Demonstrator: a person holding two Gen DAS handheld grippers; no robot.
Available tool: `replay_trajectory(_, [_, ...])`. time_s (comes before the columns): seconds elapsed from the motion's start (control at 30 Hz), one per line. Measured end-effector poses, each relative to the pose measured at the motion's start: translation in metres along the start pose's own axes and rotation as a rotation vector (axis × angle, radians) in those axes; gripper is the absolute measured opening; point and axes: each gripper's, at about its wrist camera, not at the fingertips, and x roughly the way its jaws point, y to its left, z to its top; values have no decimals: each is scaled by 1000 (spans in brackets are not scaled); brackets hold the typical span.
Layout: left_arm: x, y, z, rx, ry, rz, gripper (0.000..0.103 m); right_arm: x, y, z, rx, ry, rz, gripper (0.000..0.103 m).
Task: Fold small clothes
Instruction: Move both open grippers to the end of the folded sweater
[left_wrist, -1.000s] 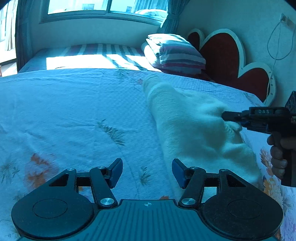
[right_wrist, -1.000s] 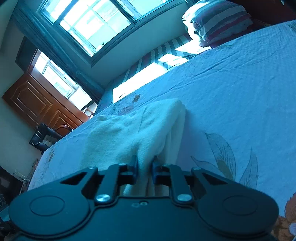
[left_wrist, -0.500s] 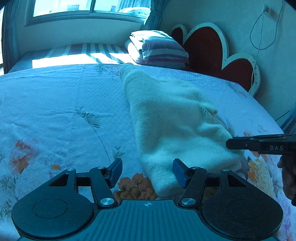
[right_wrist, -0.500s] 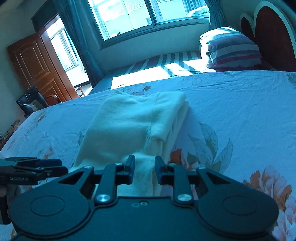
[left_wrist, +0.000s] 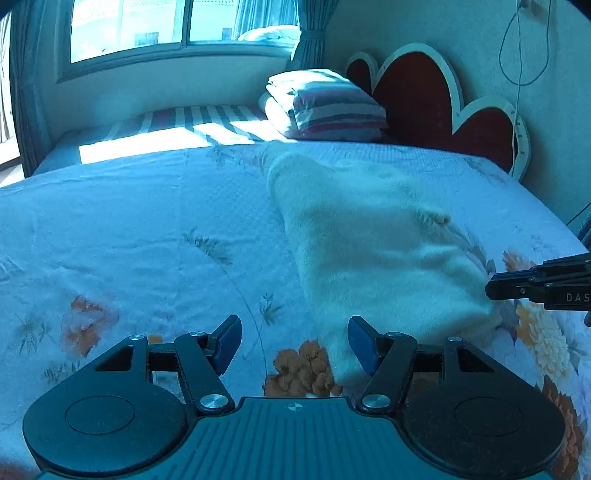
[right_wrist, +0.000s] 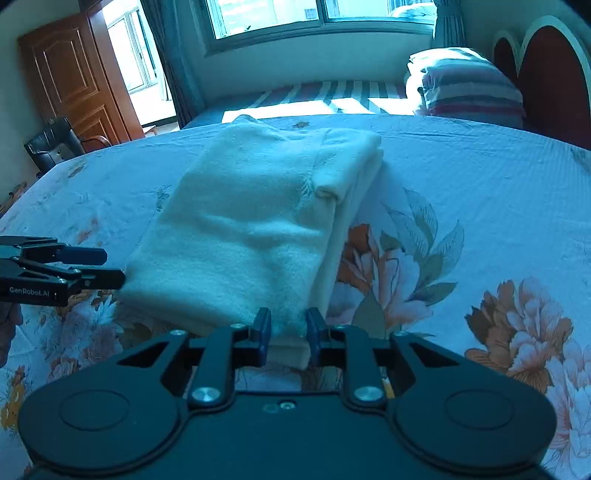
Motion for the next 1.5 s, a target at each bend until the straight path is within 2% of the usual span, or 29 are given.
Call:
replay_trajectory(0.07, [9, -2, 23, 0, -39, -12, 64, -11, -2, 13, -3, -99, 2, 19])
replay_trajectory(0.13, [26, -10, 48, 28, -48, 17, 64, -9, -4, 37, -14, -171, -25, 19])
replay_trajectory(0.23, [66, -13, 76, 40, -8, 91, 64, 17, -11, 71, -8, -207, -44, 19])
replay_trajectory(0.3, [94, -4, 78, -7, 51, 100, 64, 44, -19, 85, 15, -194, -40, 19])
replay_trajectory(0.33, [106, 4, 75, -51, 86, 62, 64, 63, -22, 87, 7, -146, -51, 19])
replay_trajectory(0.37, [107, 10, 75, -92, 86, 41, 64, 81, -24, 87, 2, -68, -68, 20])
replay_trajectory(0.4, [104, 11, 76, -99, 82, 34, 64, 88, -26, 83, -12, -72, -73, 20])
replay_trajectory(0.47, [98, 12, 82, -84, 20, 58, 64, 83, -26, 88, -30, -66, -59, 20])
replay_trajectory(0.53, [106, 16, 94, -97, -1, 84, 64, 71, -27, 97, -33, -142, -47, 20])
replay_trajectory(0.6, [120, 25, 106, -143, -4, 76, 64, 70, -31, 111, -21, -184, -63, 22])
replay_trajectory(0.67, [145, 30, 111, -162, 38, 83, 64, 78, -36, 125, -1, -203, -69, 22])
replay_trajectory(0.7, [158, 30, 110, -157, 71, 76, 65, 87, -39, 129, 4, -184, -69, 22])
replay_trajectory(0.73, [166, 31, 108, -154, 73, 63, 67, 103, -41, 132, -2, -118, -77, 22])
replay_trajectory(0.77, [170, 30, 109, -147, 75, 80, 75, 120, -41, 131, -19, -32, -97, 22])
replay_trajectory(0.83, [167, 27, 117, -127, 76, 93, 76, 122, -38, 130, -54, -60, -109, 23])
replay_trajectory(0.9, [161, 26, 125, -113, 35, 119, 76, 115, -38, 133, -54, -79, -98, 21])
replay_trajectory(0.93, [164, 27, 125, -111, 49, 133, 76, 109, -39, 134, -49, -127, -102, 24])
replay_trajectory(0.97, [174, 28, 125, -100, 97, 152, 76, 107, -41, 134, -40, -152, -109, 25])
replay_trajectory(1.0, [179, 30, 124, -94, 98, 148, 76, 108, -45, 135, -22, -162, -110, 26])
replay_trajectory(1.07, [182, 29, 124, -87, 99, 158, 76, 128, -52, 134, 2, -57, -121, 25])
replay_trajectory(1.17, [180, 24, 126, -54, 100, 174, 76, 127, -52, 133, -8, -68, -118, 25])
replay_trajectory(1.5, [155, 19, 132, -39, 73, 178, 76, 96, -42, 130, -20, -127, -117, 27])
